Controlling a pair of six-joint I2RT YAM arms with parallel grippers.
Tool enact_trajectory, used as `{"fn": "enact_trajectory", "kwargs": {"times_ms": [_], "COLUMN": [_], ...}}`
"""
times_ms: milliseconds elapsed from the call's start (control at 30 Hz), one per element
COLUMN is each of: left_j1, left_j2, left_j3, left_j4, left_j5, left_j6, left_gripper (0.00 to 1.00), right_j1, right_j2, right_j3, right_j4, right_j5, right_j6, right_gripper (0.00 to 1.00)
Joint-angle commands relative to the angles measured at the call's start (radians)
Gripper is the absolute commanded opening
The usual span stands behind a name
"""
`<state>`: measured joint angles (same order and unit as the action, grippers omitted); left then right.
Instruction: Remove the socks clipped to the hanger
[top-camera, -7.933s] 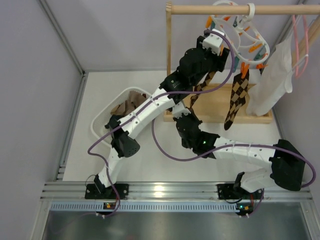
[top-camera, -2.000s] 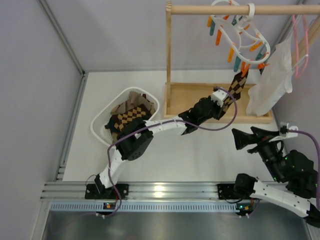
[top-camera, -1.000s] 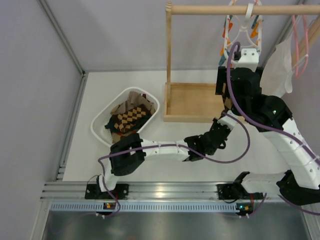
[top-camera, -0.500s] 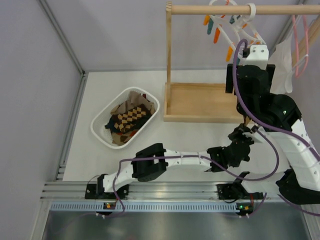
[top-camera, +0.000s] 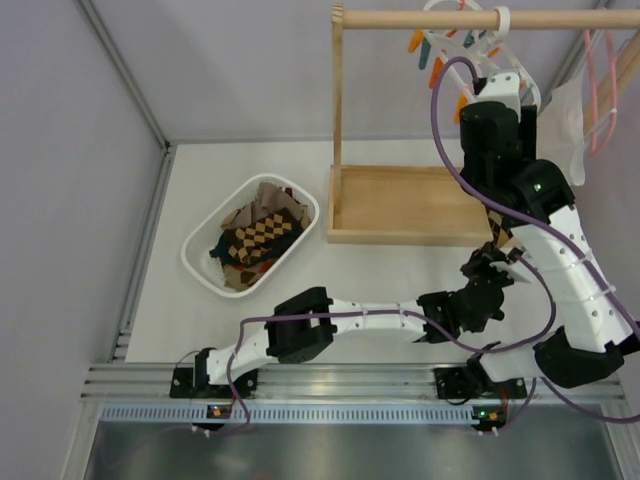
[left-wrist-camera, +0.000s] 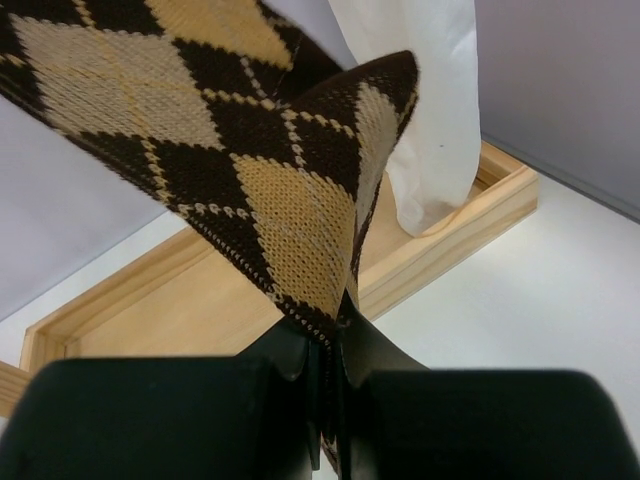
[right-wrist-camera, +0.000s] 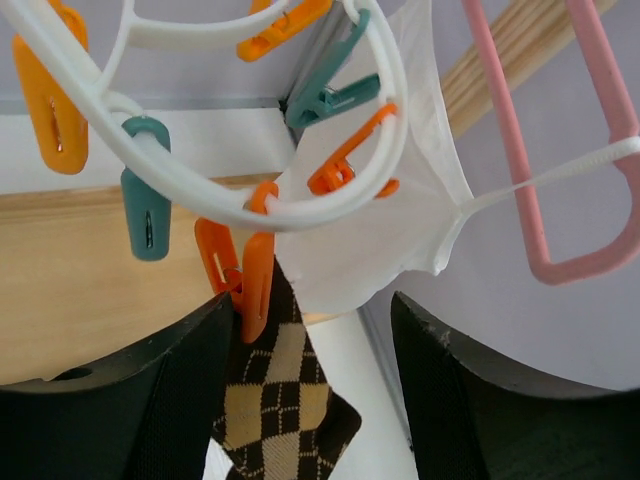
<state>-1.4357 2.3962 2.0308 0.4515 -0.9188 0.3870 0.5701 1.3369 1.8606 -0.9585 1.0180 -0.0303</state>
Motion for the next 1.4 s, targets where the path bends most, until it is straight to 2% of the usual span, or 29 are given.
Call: {"fn": "enact_trajectory", "kwargs": {"times_ms": [0, 133, 267, 500, 767, 967, 1067, 1200, 1367], "left_j1": [-0.032, -0.034, -0.034, -0.035, -0.037, -0.037, -0.037, -0.037, -0.037], "left_j2": [0.008, 0.006, 0.001, -0.002, -0.011, -0.009, -0.014, -0.022, -0.023], "left_j3": [0.034, 0.026, 0.016, 0.011, -0.004, -0.011, -0.017, -0.029, -0.035], "left_j4": [0.033, 0.033, 0.033, 0.033, 0.033, 0.033, 0.033, 0.033, 0.033], "left_j5": [0.008, 0.012, 0.02, 0.026, 0.034, 0.034, 0.034, 0.034, 0.034], "left_j6": [0.023, 0.004, -0.01, -0.017, -0.023, -0.039, -0.039, -0.04, -0.048], "left_gripper": [0.0, 0.0, 0.0, 0.0, 0.0, 0.0, 0.0, 0.0, 0.0], "right_j1": [-0.033, -0.033, -0.015, -0.007, -0.006, 0.01, 0.013, 0.011, 0.014], "right_j2": [0.05, 0.091, 0.099, 0.14, 0.1, 0.099, 0.099, 0.094, 0.09], "right_j3": [0.051, 0.094, 0.106, 0.057, -0.063, -0.089, -0.1, -0.101, -0.109], "right_j4": [0.102, 0.101, 0.09, 0.161, 0.318, 0.386, 0.412, 0.431, 0.425], "right_j5": [-0.015, -0.039, -0.045, 0.036, 0.1, 0.137, 0.145, 0.156, 0.157], "right_j6": [-0.069, -0.049, -0.028, -0.109, -0.163, -0.195, -0.218, -0.226, -0.224], "right_gripper": [0.6, 0.55, 0.55, 0.55, 0.55, 0.53, 0.5, 0.41, 0.37]}}
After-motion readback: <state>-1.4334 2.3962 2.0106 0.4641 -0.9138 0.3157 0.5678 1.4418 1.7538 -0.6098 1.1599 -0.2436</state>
